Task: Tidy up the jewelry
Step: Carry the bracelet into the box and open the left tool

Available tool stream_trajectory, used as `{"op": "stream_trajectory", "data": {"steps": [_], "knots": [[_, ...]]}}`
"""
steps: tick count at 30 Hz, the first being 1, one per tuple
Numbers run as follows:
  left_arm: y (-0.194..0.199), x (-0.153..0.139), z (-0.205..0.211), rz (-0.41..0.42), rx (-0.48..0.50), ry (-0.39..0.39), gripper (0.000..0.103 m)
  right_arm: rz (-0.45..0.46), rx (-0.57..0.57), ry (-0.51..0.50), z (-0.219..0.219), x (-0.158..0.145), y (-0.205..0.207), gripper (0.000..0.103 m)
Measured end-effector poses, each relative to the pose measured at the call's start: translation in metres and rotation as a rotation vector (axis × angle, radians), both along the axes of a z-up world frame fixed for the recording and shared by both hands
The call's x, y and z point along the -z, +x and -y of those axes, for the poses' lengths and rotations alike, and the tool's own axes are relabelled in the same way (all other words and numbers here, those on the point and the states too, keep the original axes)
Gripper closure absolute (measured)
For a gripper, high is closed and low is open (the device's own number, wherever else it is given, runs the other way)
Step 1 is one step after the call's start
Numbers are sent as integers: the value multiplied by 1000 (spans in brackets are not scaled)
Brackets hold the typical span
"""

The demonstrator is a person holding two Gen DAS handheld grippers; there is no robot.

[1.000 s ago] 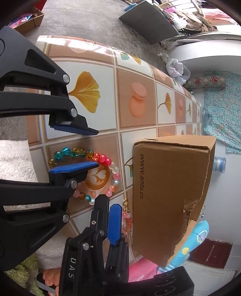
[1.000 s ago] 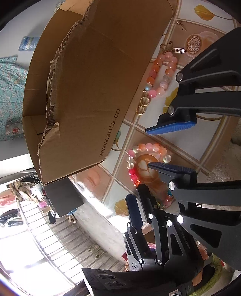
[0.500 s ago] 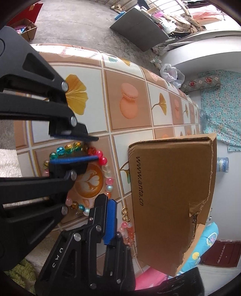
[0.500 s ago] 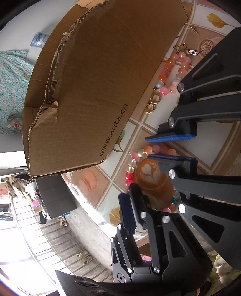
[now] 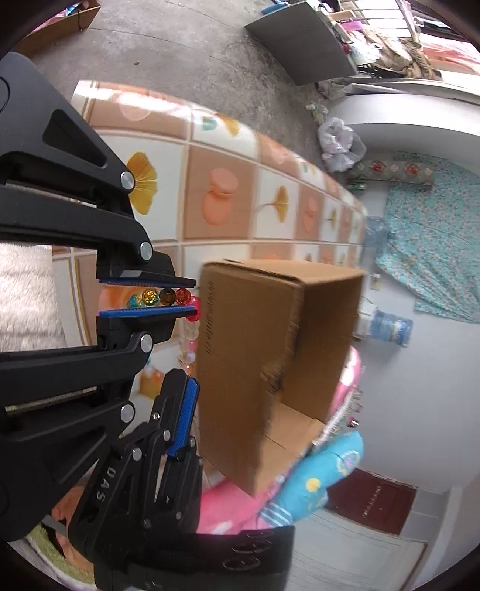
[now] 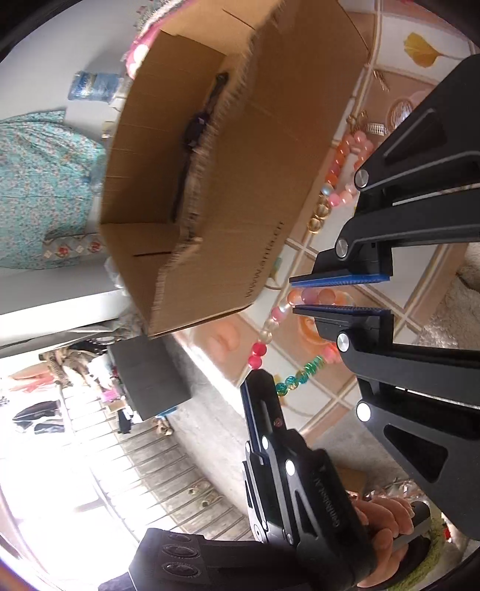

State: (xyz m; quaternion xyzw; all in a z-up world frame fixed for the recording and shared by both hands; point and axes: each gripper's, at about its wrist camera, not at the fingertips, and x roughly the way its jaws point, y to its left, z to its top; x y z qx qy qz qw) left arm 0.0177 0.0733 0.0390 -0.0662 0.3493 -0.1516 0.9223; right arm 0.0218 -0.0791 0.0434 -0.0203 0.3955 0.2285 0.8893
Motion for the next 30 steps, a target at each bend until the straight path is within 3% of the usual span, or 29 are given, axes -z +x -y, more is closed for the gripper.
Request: {"op": "stream_trajectory", "data": {"steps": [7, 10, 13, 16, 21, 25, 30], "knots": [[-2, -101, 22, 208, 104, -26, 95, 240, -38, 15, 16, -90, -4, 93], [23, -132, 34, 248, 153, -48, 95, 275, -34, 35, 27, -115, 23, 93], [58, -142, 48, 246, 173, -31, 95, 264, -24, 26, 39, -126, 55, 93], [97, -133, 54, 171, 167, -22, 95, 195, -14, 16, 51, -119, 94, 93], [150, -90, 57, 19, 157, 22, 95, 12, -21, 32, 57, -81, 149, 93], [176, -52, 58, -113, 171, 65, 95, -197, -42, 40, 54, -37, 186, 93], [192, -26, 60, -200, 165, 140, 94, -467, -41, 86, 53, 17, 220, 93]]}}
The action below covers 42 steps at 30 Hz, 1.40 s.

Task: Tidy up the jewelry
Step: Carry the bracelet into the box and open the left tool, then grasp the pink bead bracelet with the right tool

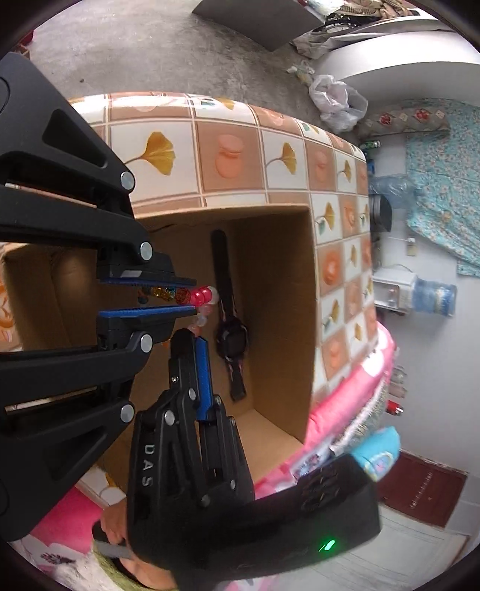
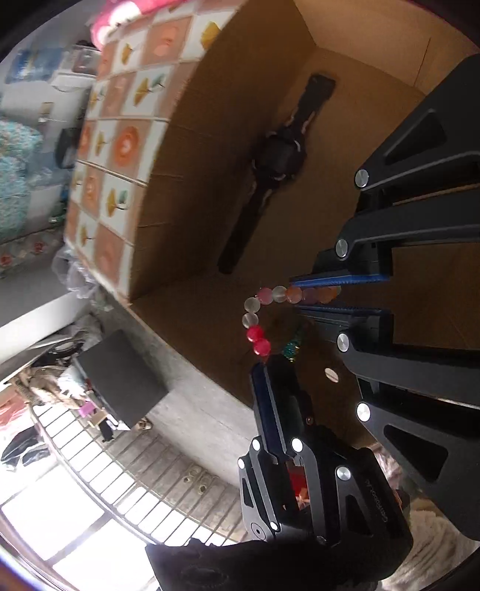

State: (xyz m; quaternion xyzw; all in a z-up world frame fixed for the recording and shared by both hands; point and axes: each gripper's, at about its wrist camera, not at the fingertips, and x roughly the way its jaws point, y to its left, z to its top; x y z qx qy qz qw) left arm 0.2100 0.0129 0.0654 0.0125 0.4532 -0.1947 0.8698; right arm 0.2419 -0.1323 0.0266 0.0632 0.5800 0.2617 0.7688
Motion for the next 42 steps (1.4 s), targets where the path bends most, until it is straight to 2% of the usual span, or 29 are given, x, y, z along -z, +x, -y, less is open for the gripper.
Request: {"op": "stream_trajectory", "data": {"steps": [2, 5, 8, 11, 15, 16, 18, 22, 24, 26, 29, 33, 36, 39, 42], "knots": [[2, 5, 0, -8, -7, 30, 94, -83, 5, -3, -3, 16, 11, 93], [6, 7, 0, -9, -8, 39, 94, -141, 18, -1, -3, 25, 18, 93], [8, 5, -2, 17, -26, 48, 89, -128, 36, -17, -1, 24, 21, 92], [4, -5, -9, 57, -45, 8, 88, -100, 63, -6, 4, 17, 19, 92], [-11, -26, -21, 147, -83, -48, 86, -3, 94, 29, 16, -8, -1, 90], [-18, -33, -25, 172, -90, -71, 84, 24, 99, 35, 18, -16, -7, 86], [-34, -45, -33, 222, -105, -101, 75, 96, 105, 55, 26, -35, -23, 71], [-75, -59, -48, 301, -120, -155, 69, 294, 88, 93, 39, -78, -87, 66], [-97, -57, -55, 324, -120, -180, 69, 363, 89, 136, 50, -90, -125, 62], [-118, -49, -57, 336, -127, -179, 69, 387, 105, 181, 62, -94, -154, 61], [-146, -25, -59, 293, -142, -199, 68, 368, 151, 206, 75, -82, -186, 61], [-159, 13, -48, 185, -121, -208, 68, 235, 265, 222, 93, -42, -208, 61], [-153, 33, -34, 134, -112, -180, 68, 154, 351, 231, 107, -13, -201, 61], [-138, 45, -29, 103, -125, -168, 68, 138, 404, 182, 116, 2, -192, 61], [-125, 47, -30, 109, -147, -177, 68, 134, 434, 212, 123, 4, -184, 61]]}}
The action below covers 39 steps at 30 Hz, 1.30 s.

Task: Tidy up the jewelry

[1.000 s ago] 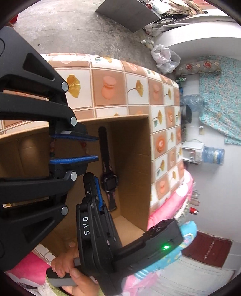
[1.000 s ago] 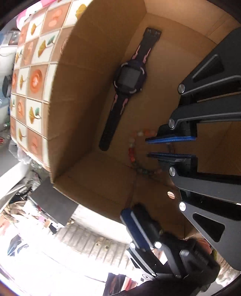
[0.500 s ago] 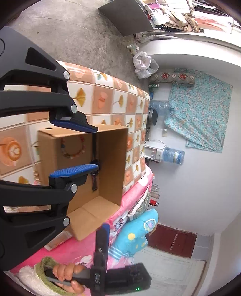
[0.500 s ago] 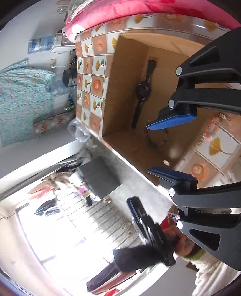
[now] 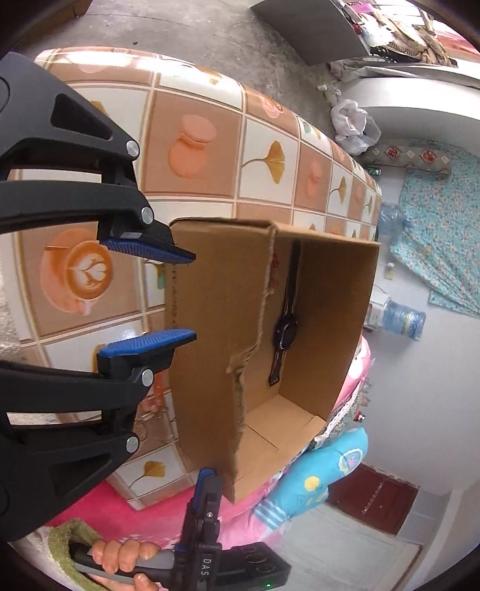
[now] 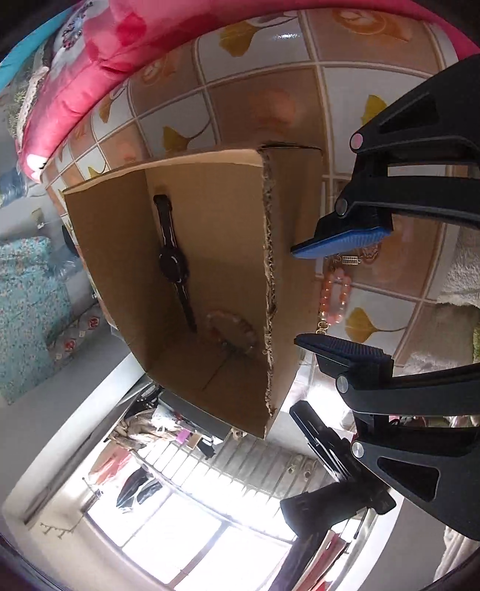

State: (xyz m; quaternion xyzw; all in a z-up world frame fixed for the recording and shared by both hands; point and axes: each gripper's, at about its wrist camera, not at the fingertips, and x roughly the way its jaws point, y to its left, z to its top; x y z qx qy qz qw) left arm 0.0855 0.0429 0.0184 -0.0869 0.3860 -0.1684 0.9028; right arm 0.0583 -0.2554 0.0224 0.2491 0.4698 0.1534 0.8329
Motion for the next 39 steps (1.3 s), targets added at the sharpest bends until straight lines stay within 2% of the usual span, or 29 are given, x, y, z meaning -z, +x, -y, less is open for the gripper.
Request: {"op": "stream_trajectory", "data": {"steps": [4, 9, 14, 19, 21, 24, 25, 27, 29, 30, 31, 35, 39], "knots": [[9, -3, -2, 16, -17, -13, 68, 13, 18, 0, 1, 1, -2, 61], [-3, 8, 3, 21, 31, -6, 68, 29, -57, -81, -22, 4, -18, 61], [-19, 36, 12, -27, 61, 98, 68, 53, -262, -234, -70, 20, -29, 61], [-24, 51, 5, -76, 30, 109, 67, 102, -427, -398, -116, 32, -28, 61], [-24, 52, 1, -72, 27, 100, 67, 120, -470, -459, -130, 34, -24, 61], [-24, 50, 0, -61, 25, 129, 67, 138, -531, -551, -149, 40, -19, 61], [-24, 50, 0, -58, 27, 133, 66, 131, -553, -581, -155, 44, -19, 62], [-24, 50, -3, -55, 25, 131, 63, 120, -573, -634, -163, 50, -19, 72], [-23, 50, -4, -52, 23, 126, 63, 123, -572, -637, -164, 50, -20, 79], [-25, 51, -2, -49, 22, 126, 63, 115, -564, -629, -163, 50, -18, 88], [-26, 51, -4, -47, 21, 125, 63, 107, -552, -623, -161, 50, -16, 92], [-30, 52, -7, -42, 19, 111, 63, 103, -488, -567, -146, 42, -12, 93], [-32, 52, -11, -39, 11, 96, 63, 130, -412, -521, -126, 21, -11, 93]]}}
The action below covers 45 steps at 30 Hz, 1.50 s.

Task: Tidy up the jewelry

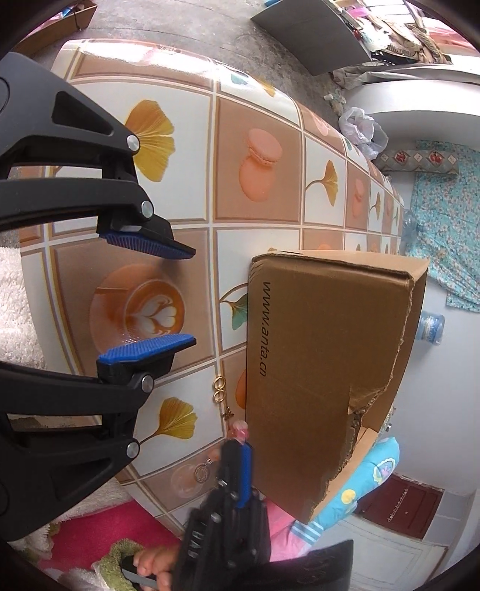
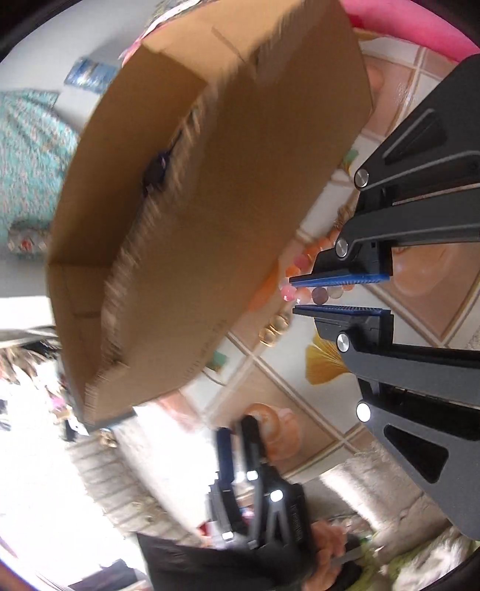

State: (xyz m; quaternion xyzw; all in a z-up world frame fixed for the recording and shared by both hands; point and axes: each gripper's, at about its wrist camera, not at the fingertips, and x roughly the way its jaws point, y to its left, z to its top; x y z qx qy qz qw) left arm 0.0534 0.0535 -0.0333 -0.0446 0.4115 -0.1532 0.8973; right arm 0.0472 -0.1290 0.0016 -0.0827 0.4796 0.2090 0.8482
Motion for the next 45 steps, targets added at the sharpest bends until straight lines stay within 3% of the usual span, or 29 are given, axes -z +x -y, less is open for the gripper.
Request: {"op": "stream_trajectory", "data": {"steps": [6, 10, 21, 26, 28, 30, 31, 33, 39, 45], "knots": [[-6, -3, -9, 10, -27, -25, 63, 56, 68, 75, 21, -31, -1, 93], [-12, -7, -17, 23, -50, -18, 63, 64, 52, 161, 26, -46, 4, 93], [-19, -13, -62, 45, -177, 1, 62, -64, -65, 359, -60, -15, 34, 93], [-21, -16, -74, 49, -213, 8, 60, -125, -17, 286, -71, 16, 36, 93], [-21, -16, -73, 51, -208, 9, 60, -114, 9, 209, -64, 22, 31, 92], [-20, -17, -69, 54, -196, 8, 59, -122, 20, 201, -52, 22, 24, 91], [-19, -17, -68, 55, -187, 4, 59, -122, 31, 201, -46, 19, 21, 87], [-18, -17, -61, 57, -166, -4, 59, -90, 54, 183, -34, 11, 13, 66], [-19, -23, -28, 79, -49, -55, 59, 9, 145, 101, 18, -11, -19, 66], [-23, -17, 21, 60, 79, -65, 59, -22, 209, 17, 53, 0, -44, 66]]}}
